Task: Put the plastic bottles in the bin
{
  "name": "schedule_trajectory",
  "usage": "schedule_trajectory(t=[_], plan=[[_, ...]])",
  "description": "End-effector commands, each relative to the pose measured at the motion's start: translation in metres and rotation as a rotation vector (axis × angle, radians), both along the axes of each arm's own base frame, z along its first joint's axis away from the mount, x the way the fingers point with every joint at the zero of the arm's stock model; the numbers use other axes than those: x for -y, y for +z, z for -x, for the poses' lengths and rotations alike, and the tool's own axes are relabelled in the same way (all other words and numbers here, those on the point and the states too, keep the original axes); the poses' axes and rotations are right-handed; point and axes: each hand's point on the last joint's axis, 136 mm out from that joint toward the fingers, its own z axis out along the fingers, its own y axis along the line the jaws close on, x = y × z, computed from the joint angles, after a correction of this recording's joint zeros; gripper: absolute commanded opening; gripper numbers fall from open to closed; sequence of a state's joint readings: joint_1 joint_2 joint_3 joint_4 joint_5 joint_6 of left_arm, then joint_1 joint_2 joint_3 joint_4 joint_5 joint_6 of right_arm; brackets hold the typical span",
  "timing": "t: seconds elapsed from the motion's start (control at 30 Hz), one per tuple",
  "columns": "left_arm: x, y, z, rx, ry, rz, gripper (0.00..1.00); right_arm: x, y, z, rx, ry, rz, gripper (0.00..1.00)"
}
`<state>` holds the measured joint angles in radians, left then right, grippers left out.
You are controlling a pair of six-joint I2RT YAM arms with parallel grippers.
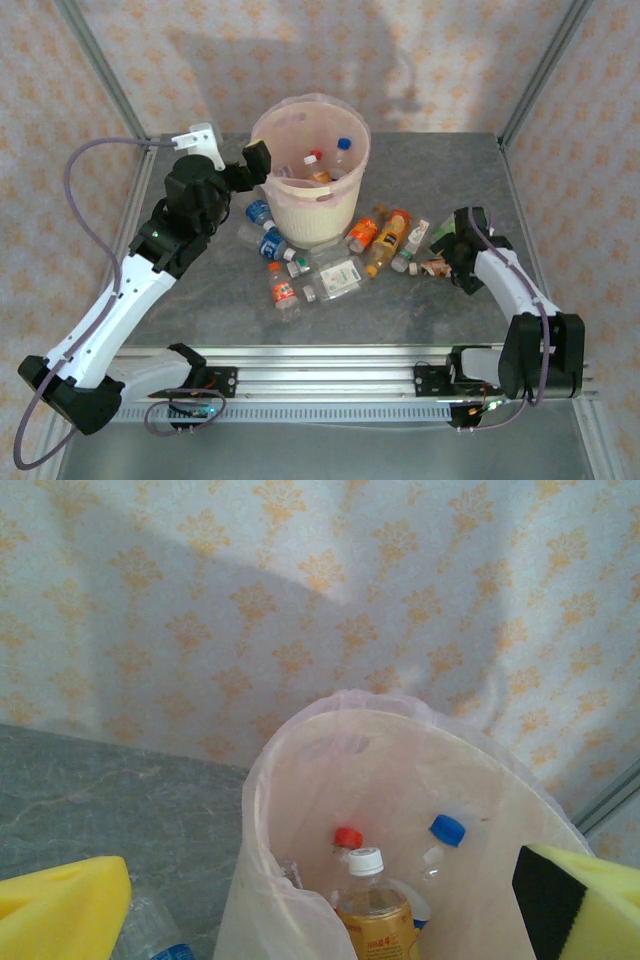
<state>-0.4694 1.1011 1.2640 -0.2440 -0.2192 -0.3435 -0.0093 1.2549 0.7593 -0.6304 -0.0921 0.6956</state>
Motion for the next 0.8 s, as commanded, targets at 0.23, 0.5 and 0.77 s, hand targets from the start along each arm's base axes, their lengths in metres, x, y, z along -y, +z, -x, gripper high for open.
schedule_trajectory(t=[0.23, 0.5, 0.77], plan=[[-0.007, -0.003, 0.001, -0.007, 0.043, 0.004, 1.00, 0.007, -0.016, -0.004, -0.032, -0.017, 0.010, 0.98], [-0.009, -0.001, 0.002, -0.001, 0.052, 0.014, 1.00, 0.008, -0.025, 0.009, -0.081, 0.000, 0.019, 0.94], [-0.011, 0.000, 0.004, 0.003, 0.058, 0.016, 1.00, 0.010, -0.025, 0.016, -0.105, 0.017, 0.033, 0.93]])
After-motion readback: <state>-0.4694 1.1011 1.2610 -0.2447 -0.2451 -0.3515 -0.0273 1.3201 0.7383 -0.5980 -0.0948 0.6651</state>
